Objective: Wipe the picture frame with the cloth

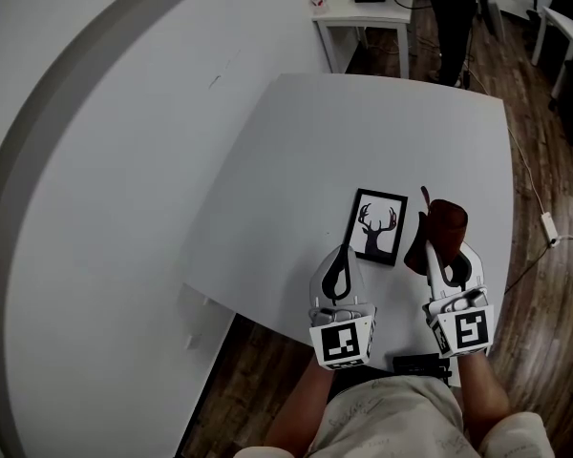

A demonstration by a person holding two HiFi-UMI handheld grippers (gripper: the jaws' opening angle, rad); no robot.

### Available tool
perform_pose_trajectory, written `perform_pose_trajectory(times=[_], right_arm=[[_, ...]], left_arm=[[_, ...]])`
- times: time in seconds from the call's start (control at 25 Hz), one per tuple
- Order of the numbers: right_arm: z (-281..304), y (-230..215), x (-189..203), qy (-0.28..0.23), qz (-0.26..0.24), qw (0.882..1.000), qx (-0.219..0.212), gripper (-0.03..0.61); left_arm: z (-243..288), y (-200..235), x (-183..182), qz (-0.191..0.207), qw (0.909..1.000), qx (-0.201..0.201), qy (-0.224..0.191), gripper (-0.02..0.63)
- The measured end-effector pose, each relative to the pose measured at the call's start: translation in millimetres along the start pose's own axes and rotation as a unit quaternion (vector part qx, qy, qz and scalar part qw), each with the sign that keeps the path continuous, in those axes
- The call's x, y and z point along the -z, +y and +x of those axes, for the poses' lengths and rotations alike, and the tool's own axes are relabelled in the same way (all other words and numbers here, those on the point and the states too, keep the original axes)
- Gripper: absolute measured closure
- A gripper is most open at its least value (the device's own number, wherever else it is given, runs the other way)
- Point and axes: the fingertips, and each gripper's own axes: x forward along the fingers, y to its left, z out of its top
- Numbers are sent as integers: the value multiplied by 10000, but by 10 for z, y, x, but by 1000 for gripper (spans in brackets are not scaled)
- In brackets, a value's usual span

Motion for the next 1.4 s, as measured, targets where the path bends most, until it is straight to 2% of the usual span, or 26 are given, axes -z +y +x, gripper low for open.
perform_pose_trajectory(times=[0.2, 0.36, 0.56, 0.68, 0.84, 1.04, 1.2, 1.32, 1.4], right_arm=[[-8, -20, -61, -32, -26, 10000, 6, 480], [-15, -11, -55, -31, -33, 10000, -19, 480], [5, -19, -38, 8, -71, 10000, -23, 482], [11, -12, -34, 38, -99, 9999, -21, 482], [2, -44, -47, 24, -77, 10000, 45, 482], [-5, -66, -31, 75, -92, 9999, 86, 482], [-6, -76, -32, 21, -61, 9999, 99, 482], [-2, -70, -30, 50, -96, 9999, 82, 482], [-2, -69, -32, 58, -105, 9999, 92, 483]], left_arm=[[-13, -37, -7, 89, 10000, 42, 12, 614], [-45, -65, 36, 140, 9997, 106, 175, 614], [-22, -74, 9, 146, 9998, 122, 100, 614], [-1, -57, -31, 142, 9998, 83, -107, 614], [-7, -80, -41, 178, 9997, 125, 135, 614], [7, -61, -63, 137, 9998, 81, -129, 614], [-10, -61, -34, 132, 9998, 107, 123, 614], [4, -54, -61, 132, 9998, 86, -72, 614], [-3, -57, -66, 147, 9998, 99, -21, 614]])
